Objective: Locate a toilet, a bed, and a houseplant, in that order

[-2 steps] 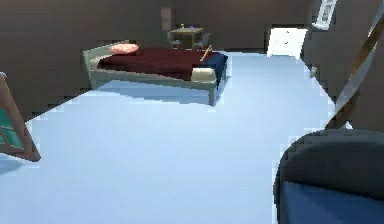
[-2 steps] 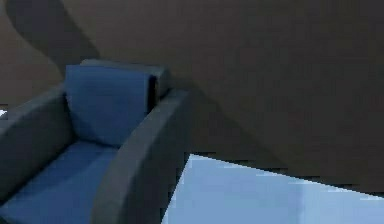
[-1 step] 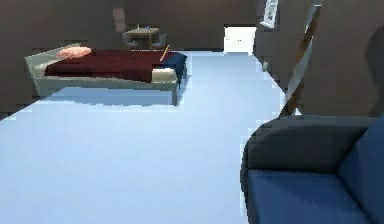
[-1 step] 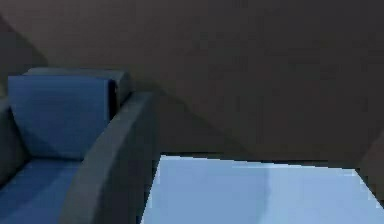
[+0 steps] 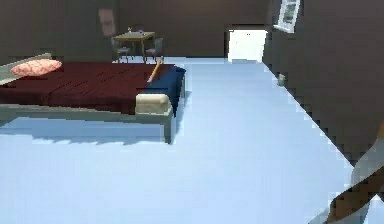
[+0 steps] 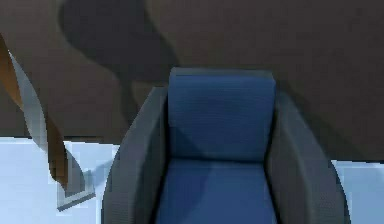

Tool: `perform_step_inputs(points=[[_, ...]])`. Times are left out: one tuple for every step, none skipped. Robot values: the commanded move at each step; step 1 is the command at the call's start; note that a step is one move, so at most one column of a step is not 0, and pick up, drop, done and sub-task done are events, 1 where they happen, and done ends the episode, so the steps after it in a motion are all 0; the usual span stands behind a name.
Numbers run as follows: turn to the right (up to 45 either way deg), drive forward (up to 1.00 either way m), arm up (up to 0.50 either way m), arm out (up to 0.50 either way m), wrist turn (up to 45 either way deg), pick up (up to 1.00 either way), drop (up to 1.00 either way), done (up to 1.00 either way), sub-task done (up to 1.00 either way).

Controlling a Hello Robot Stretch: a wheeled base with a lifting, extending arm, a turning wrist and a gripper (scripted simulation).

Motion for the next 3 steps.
perform_step_inputs(points=[[0.0, 0.50, 0.00, 0.00, 0.0, 0.00, 0.00, 0.00, 0.00], [18.0, 0.00, 0.00, 0.00, 0.0, 0.00, 0.00, 0.00, 0.00], [0.0, 1.00, 0.00, 0.00, 0.0, 0.00, 0.00, 0.00, 0.00]])
